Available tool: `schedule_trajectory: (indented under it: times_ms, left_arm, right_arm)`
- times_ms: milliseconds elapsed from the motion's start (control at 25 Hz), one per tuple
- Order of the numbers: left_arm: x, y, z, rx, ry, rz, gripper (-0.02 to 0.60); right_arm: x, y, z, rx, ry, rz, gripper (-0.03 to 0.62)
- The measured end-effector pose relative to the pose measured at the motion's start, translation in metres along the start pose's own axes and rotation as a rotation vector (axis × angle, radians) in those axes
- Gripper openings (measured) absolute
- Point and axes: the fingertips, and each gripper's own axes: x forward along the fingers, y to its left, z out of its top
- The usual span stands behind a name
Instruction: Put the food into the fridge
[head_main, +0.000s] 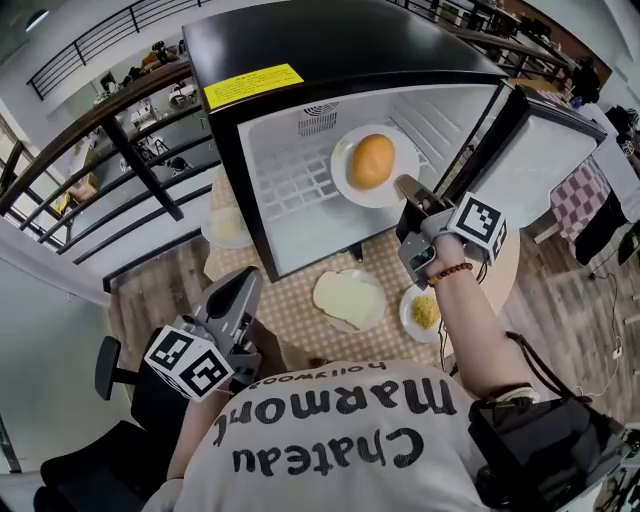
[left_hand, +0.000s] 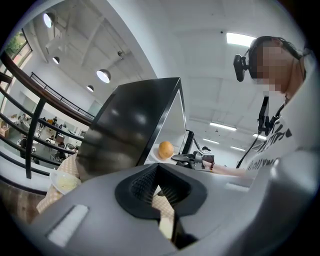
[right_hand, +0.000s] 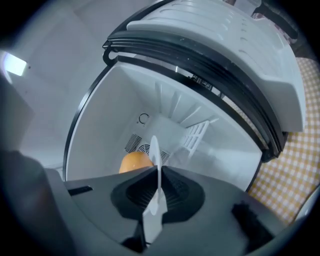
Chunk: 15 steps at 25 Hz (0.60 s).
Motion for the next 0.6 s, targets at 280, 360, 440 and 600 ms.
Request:
schedule_trajectory:
  times_ms: [280,360,440,600]
  left_arm:
    - [0.000,0.005,0.002,-0.005,-0.011,0.008,0.008]
    - [0.000,0.006,0.001,-0.006,-0.012,0.010,0.008]
    - [-0.001,0.008,0.000,-0.006,-0.011,0.015,0.008]
    - [-0.004,0.012,0.001,0.001,-0.005,0.034,0.008]
  right_arm:
    - [0.017,-0.006,0.003,-0.022,0.006,-0.029,0.025]
    - [0.020,-0.008,0.004,-0.031,0.004,-0.042,0.025]
    - [0.023,-0.010,0.005,-0.053,0.001,-0.055,0.025]
    - [0.027,-0.011,0.008,-0.107,-0.006,-0.085,0.029]
